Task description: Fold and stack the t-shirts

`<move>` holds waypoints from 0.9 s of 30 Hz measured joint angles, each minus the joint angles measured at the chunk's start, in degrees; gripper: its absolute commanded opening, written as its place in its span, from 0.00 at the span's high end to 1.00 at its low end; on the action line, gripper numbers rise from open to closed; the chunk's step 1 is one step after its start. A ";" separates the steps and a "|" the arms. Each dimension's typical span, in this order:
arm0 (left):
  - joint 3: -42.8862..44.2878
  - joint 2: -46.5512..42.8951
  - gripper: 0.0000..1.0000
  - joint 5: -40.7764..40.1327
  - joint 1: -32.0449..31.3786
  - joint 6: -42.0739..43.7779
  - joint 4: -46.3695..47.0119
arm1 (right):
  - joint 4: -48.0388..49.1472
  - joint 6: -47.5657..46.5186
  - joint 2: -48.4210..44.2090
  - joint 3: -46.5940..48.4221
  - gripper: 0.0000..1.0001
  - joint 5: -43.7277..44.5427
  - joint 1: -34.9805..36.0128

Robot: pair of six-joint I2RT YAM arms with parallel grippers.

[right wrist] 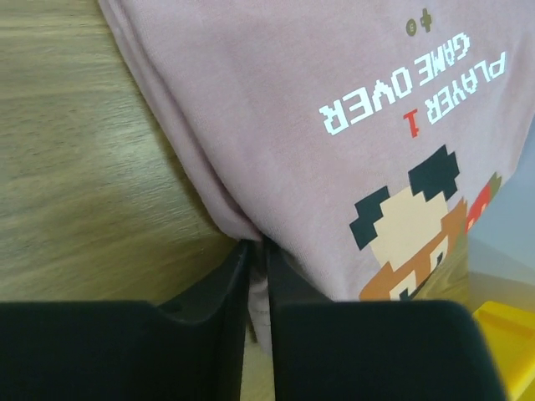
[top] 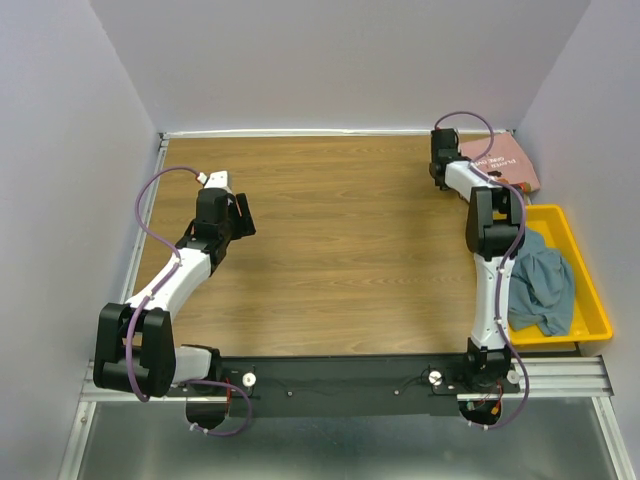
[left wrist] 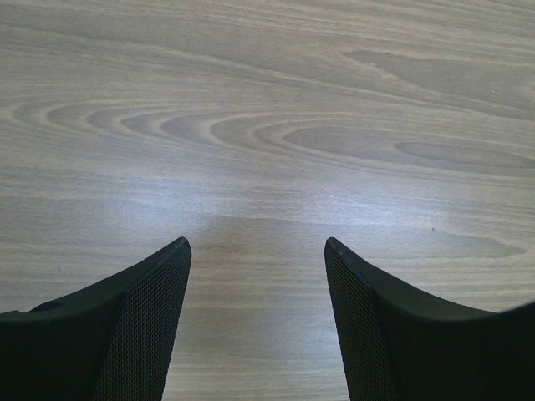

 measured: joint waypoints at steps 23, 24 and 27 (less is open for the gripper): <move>17.92 -24.28 0.11 -7.39 -0.26 -1.99 -12.76 | -4.66 27.54 -71.10 -30.51 0.00 -24.33 3.23; 17.99 -26.34 0.11 -8.15 -0.26 -2.34 -13.25 | -4.66 28.06 -76.11 -33.77 0.00 -24.28 3.23; 16.22 -34.27 0.05 -12.33 -0.26 -3.50 -13.66 | -6.21 28.85 -91.06 -41.68 0.00 -23.65 3.21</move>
